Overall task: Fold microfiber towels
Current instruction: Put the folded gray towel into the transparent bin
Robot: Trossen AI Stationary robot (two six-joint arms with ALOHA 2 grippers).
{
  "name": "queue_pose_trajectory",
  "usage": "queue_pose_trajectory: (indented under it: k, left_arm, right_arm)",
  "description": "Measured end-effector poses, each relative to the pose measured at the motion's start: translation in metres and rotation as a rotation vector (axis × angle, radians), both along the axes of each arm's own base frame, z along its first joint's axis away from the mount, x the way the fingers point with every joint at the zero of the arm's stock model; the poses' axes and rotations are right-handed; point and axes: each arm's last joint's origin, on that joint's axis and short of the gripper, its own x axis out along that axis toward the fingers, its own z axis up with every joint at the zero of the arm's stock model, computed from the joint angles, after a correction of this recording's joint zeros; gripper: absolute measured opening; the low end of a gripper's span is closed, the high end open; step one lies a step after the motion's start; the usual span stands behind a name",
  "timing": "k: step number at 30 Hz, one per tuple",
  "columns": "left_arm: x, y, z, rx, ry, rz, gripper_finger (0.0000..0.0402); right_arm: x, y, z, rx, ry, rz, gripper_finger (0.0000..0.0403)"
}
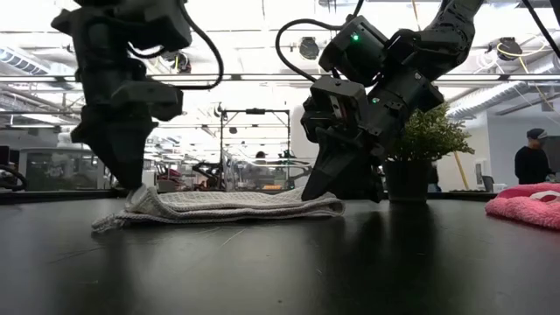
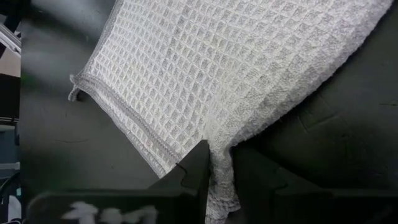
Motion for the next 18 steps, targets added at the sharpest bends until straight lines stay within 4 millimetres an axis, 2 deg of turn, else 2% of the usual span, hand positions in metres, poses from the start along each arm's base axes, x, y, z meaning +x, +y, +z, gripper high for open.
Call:
queue_pose_trajectory:
  k: [4,11,14,18]
  left_arm:
    - [0.001,0.011,0.000,0.005,0.006,-0.039,0.0129]
    - [0.003,0.039,0.000,0.061,0.008,0.039,0.0213]
    - [0.003,0.046,0.000,-0.039,0.009,0.047,0.0237]
    - [0.002,0.045,0.001,-0.212,0.003,0.005,0.0258]
  right_arm:
    - [0.000,0.000,0.000,0.006,0.000,0.006,0.0057]
    - [0.000,0.001,0.000,0.018,0.001,0.018,0.0057]
    - [0.000,0.001,0.000,0.018,0.001,0.018,0.0057]
    - [0.000,0.001,0.000,0.018,0.001,0.017,0.0057]
